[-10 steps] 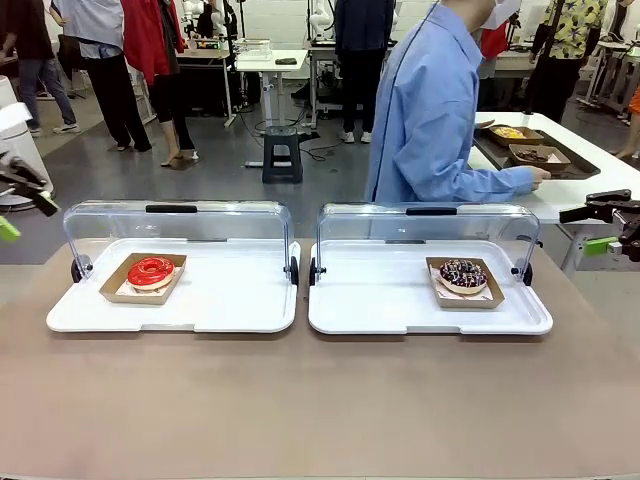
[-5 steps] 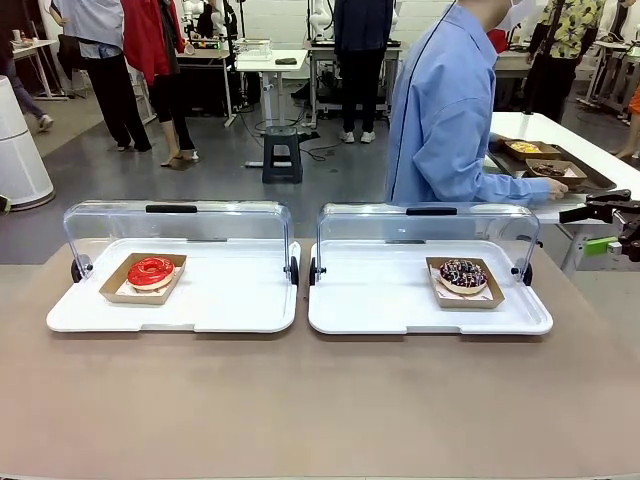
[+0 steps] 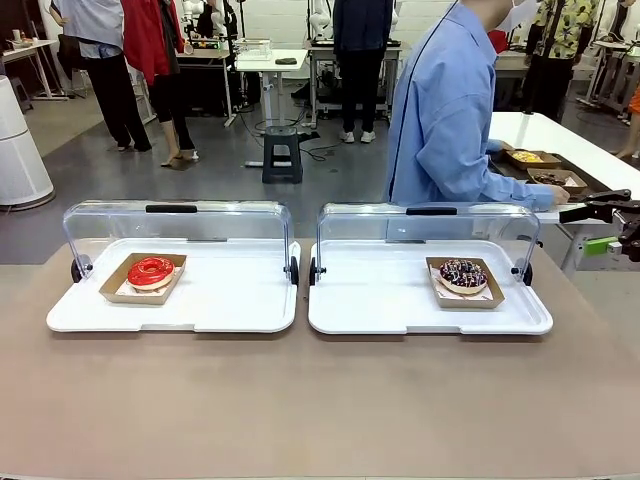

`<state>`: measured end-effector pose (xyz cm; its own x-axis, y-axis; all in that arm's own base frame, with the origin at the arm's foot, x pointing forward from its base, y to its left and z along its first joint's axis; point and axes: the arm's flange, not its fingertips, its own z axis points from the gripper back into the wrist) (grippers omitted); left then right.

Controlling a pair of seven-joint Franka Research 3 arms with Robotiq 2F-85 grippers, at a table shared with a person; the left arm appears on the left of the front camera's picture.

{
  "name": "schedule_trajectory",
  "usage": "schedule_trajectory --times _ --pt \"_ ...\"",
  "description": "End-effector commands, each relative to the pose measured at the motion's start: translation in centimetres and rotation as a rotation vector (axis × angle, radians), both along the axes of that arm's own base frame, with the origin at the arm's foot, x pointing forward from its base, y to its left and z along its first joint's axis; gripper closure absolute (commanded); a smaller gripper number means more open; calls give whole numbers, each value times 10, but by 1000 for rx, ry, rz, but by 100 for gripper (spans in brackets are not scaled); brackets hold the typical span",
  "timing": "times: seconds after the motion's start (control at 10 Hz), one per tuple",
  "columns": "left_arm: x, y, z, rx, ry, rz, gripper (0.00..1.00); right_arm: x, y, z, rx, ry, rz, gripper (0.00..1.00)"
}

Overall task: Provide the desired donut to the person.
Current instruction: Place the picked Paper togo box onto the Handle tray extended by the person.

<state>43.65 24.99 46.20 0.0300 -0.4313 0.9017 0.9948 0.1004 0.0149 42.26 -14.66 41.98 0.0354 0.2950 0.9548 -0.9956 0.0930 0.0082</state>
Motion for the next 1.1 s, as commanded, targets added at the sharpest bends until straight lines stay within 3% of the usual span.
schedule_trajectory --times 0.0,0.5,1.0 --pt "1 -2 1 -38 -51 -27 0 -2 2 0 6 -4 3 0" --pt "3 -5 -2 -69 -109 -84 0 -2 2 0 6 -4 3 0" --pt "0 -8 -2 -47 -68 -78 0 -2 2 0 6 -4 3 0"
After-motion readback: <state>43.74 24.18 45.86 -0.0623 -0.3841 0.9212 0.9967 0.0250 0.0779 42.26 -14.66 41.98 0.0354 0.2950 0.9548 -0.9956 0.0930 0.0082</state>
